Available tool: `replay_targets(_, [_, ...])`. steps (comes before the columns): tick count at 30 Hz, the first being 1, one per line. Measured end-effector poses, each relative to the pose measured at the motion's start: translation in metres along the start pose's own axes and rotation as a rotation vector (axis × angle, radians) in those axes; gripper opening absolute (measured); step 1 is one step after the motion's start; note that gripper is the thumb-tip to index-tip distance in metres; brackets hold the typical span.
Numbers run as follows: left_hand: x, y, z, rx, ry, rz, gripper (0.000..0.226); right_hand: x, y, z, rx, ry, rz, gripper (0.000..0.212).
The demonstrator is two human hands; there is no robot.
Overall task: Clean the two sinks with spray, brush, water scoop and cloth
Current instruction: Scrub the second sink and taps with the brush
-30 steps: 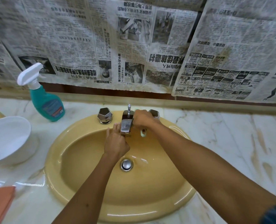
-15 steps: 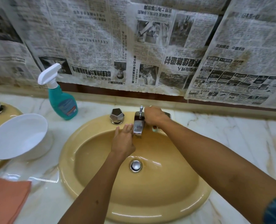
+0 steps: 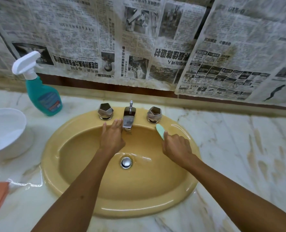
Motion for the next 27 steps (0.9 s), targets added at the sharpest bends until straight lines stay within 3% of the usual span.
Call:
replay_targets(4, [0.011,-0.006,-0.006,-0.085,-0.018,0.031,0.067,0.035,0.008,-0.013,0.027,0.039,0.162,0.041])
replay_targets(6, [0.017,-0.007,-0.011,-0.113,-0.025,0.064,0.072,0.044,0.012,-0.016,0.021,0.063,0.236,0.038])
replay_targets(10, [0.03,-0.001,-0.023,-0.126,-0.026,0.137,0.08,0.062,-0.006,0.009,0.104,0.297,0.473,0.024])
replay_targets(14, [0.055,0.011,-0.03,-0.173,0.0,0.149,0.091,0.034,-0.016,0.025,-0.021,0.147,0.404,0.021])
replay_targets(18, [0.087,0.013,-0.024,-0.192,0.045,0.067,0.09,0.053,-0.055,0.05,-0.217,0.096,0.353,0.022])
replay_targets(22, [0.103,0.013,-0.014,-0.212,-0.014,-0.037,0.092,0.055,-0.094,0.069,0.011,0.114,0.447,0.017])
replay_targets(27, [0.108,0.005,-0.005,-0.265,-0.067,0.009,0.087,0.015,-0.087,0.06,0.064,-0.075,0.379,0.023])
Point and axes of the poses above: each hand's wrist, its own z-axis towards the middle knuckle, its own y-axis out of the palm, x = y × z, the point moved 4 cm from there along z, towards the middle knuckle, and after that the axes turned 4 degrees about -x, right-handed, at the moved point
